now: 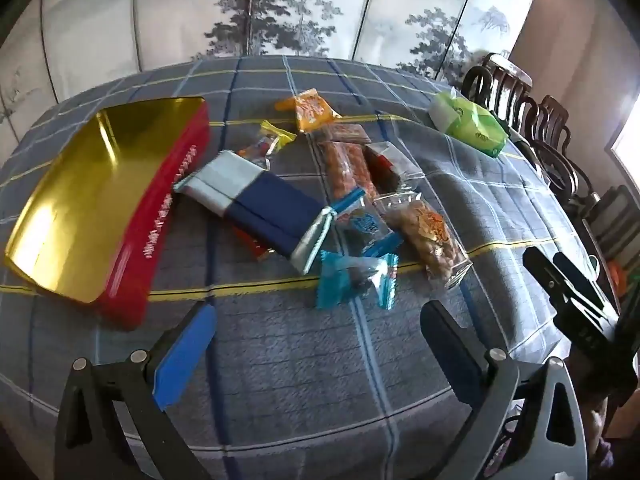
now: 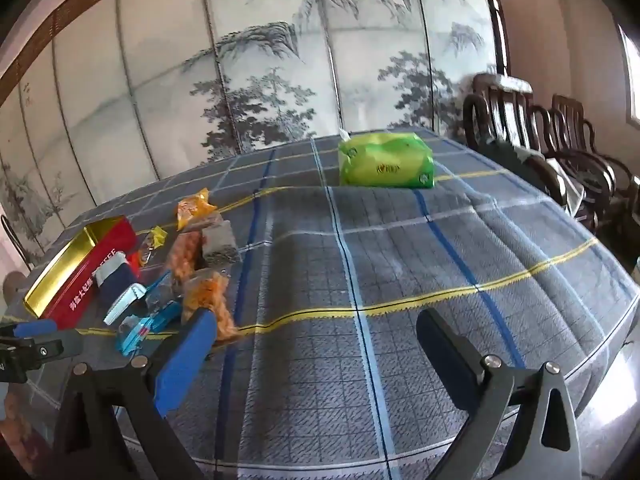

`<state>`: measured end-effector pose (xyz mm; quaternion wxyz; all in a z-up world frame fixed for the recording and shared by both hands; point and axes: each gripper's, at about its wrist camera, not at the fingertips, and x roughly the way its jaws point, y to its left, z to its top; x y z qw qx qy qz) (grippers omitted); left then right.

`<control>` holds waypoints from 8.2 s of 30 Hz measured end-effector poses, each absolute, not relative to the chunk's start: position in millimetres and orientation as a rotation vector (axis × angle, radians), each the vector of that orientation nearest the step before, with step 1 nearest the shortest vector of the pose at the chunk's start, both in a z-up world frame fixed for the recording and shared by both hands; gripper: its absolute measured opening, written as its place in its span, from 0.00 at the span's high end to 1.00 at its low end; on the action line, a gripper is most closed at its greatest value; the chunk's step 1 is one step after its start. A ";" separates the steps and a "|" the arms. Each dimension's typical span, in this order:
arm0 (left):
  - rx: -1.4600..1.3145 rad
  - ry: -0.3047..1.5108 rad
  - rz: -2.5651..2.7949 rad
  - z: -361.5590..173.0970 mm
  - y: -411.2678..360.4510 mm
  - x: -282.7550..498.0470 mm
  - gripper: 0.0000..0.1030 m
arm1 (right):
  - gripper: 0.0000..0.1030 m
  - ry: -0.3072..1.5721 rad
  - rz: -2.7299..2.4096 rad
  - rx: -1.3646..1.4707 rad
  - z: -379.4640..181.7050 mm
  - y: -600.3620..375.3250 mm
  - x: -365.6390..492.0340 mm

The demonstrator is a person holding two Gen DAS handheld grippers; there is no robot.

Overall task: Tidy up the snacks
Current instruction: 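Grasp the blue-wrapped candy with the left gripper, then grasp the peanut snack bag with the right gripper while the left gripper holds the candy, then carry the blue candy into the gold tin and open the left gripper, then lower the peanut bag into the gold tin and open the right gripper, then grasp the blue-and-white tissue pack with the right gripper and lift it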

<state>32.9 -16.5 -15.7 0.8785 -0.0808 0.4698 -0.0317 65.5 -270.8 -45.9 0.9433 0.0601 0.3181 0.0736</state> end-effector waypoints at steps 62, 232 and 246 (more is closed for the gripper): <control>-0.041 0.985 -0.073 1.0 -20.9 18.1 0.77 | 0.01 0.772 0.444 -0.251 -47.7 -171.3 93.6; -0.245 0.762 0.271 28.1 188.2 -27.0 0.02 | 0.30 0.830 0.918 -0.209 6.3 35.6 153.0; -0.152 0.795 0.215 26.8 141.8 -13.3 0.02 | 0.28 0.969 0.887 -0.658 -33.9 0.8 161.0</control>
